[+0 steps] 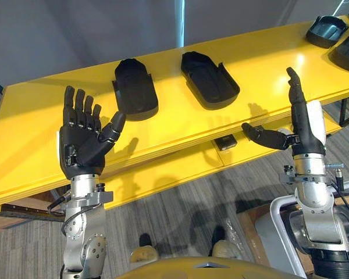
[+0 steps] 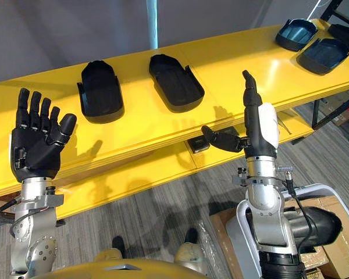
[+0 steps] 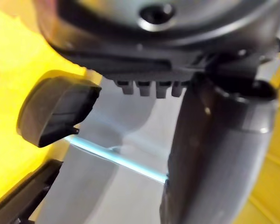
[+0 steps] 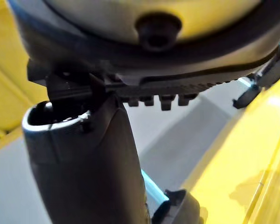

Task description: Walk over and take three plastic housings, then place them on the shelf

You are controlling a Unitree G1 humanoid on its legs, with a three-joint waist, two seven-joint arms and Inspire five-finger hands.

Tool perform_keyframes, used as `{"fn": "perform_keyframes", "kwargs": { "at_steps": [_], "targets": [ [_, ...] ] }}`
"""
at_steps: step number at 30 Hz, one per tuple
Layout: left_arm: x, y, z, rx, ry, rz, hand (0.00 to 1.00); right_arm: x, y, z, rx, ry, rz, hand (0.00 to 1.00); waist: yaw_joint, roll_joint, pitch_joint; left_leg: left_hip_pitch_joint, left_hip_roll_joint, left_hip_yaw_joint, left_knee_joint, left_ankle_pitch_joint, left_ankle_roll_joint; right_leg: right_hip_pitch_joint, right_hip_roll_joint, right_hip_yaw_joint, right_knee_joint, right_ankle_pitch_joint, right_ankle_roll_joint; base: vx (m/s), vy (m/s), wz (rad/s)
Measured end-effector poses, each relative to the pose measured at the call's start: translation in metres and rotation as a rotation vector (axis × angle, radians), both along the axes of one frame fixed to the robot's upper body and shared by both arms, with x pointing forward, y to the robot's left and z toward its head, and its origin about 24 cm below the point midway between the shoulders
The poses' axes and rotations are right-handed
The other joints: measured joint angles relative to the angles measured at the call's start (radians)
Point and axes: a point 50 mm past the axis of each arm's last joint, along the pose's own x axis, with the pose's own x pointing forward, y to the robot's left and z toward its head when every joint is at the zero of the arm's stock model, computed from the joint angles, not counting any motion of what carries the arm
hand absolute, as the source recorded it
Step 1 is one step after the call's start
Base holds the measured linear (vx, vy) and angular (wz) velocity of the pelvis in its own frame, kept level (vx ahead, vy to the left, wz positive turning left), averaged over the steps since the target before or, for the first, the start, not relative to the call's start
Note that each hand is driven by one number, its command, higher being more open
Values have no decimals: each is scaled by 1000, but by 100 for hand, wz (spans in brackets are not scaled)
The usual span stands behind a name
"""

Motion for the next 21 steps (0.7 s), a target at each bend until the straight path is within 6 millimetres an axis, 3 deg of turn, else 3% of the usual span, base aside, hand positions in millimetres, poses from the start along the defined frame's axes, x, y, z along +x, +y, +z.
{"fn": "perform_keyframes", "kwargs": {
  "at_steps": [10,21],
  "targets": [
    [4,-4,3,-1,-9,-19,100,39,-13,-1,13,-22,-159,100,18,0,2,-63,0,-29,39,-9,3,-28,-4,-21,2,0,0,-4,3,7],
    [10,-4,11,22,-43,-31,100,69,-9,5,-19,-2,-144,100,27,9,41,-81,-4,-64,52,-8,4,-27,-12,-48,20,-5,-7,-5,7,8]
  ]
}}
